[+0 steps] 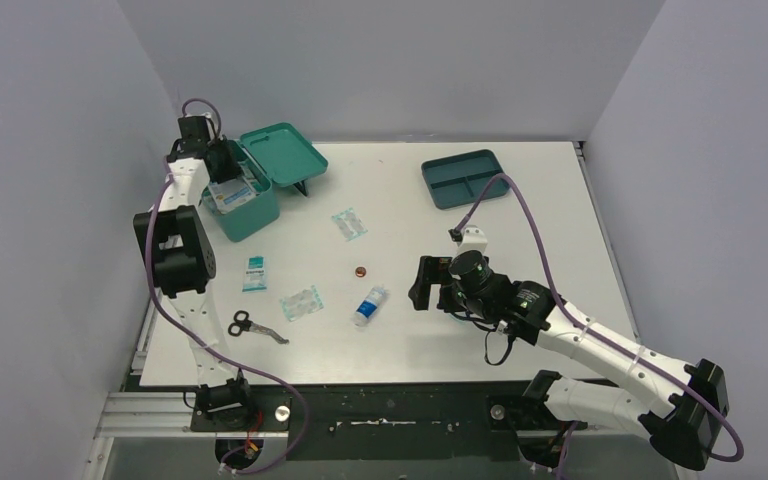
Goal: Organize the medicine kit
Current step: Adjust the medical item in the medicine box.
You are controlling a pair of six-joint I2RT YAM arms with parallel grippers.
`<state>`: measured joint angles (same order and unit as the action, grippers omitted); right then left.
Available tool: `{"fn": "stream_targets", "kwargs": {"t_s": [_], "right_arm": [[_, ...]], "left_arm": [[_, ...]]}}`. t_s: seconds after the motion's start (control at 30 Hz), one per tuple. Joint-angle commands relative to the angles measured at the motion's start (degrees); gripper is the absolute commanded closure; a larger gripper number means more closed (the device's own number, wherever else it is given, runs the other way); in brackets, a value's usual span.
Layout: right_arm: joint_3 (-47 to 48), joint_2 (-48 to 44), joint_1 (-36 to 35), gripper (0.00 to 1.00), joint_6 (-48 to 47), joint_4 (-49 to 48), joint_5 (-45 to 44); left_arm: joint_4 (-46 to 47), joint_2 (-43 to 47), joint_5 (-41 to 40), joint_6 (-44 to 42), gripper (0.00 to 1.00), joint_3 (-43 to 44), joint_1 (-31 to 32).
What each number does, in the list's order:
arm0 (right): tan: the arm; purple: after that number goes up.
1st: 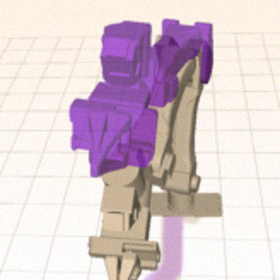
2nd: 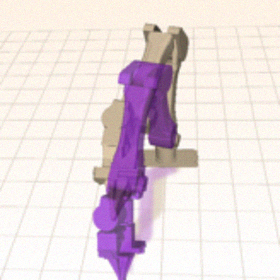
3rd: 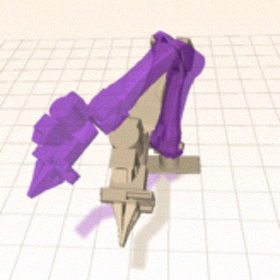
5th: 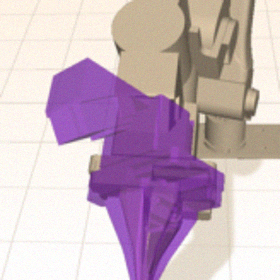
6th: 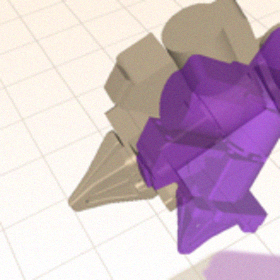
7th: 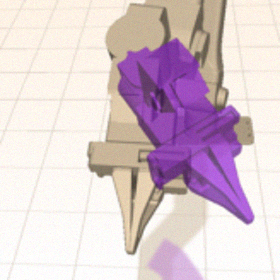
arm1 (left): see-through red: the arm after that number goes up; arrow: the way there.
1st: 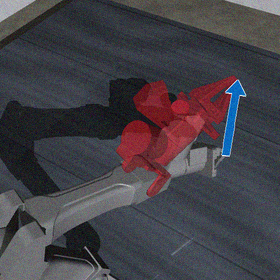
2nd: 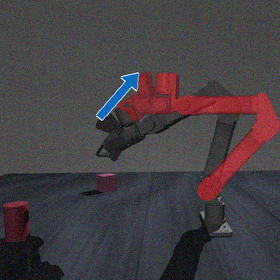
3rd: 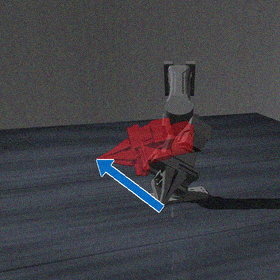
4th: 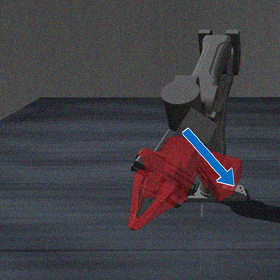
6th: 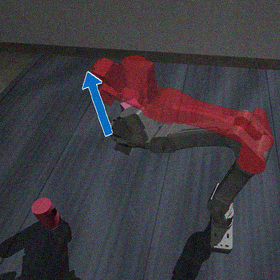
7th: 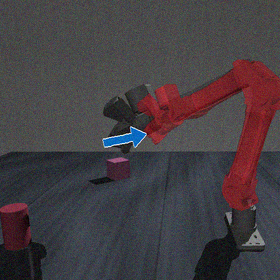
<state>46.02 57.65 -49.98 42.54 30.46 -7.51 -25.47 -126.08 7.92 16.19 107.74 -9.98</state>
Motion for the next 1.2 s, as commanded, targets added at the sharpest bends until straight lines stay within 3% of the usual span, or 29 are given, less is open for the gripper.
{"fn": "stream_targets", "kwargs": {"t_s": [0.0, 0.23, 0.67, 1.1, 1.17], "right_arm": [[2.4, -0.7, -0.4, 0.00, -0.3, -1.9, -2.6], [2.1, -0.6, -0.4, 0.00, -0.4, -2.5, -2.5], [3.2, 1.3, -0.4, 0.00, -1.7, -3.7, -1.4], [5.9, 3.2, -0.4, 0.00, -3.7, -3.1, -0.9], [5.6, 3.0, -0.4, 0.00, -3.6, -3.2, -1.0]], "left_arm": [[3.5, -0.2, 2.0, 0.3, 0.84, 2.5, -0.6], [2.0, -0.1, 0.8, -0.1, 1.00, 2.6, -1.2], [-2.7, -0.2, 1.4, 0.1, 1.00, 4.6, -4.9], [-3.0, -2.1, 6.0, -1.2, 0.92, 6.8, -4.0], [-4.0, -2.6, 6.0, -1.1, 0.86, 8.0, -4.0]]}}
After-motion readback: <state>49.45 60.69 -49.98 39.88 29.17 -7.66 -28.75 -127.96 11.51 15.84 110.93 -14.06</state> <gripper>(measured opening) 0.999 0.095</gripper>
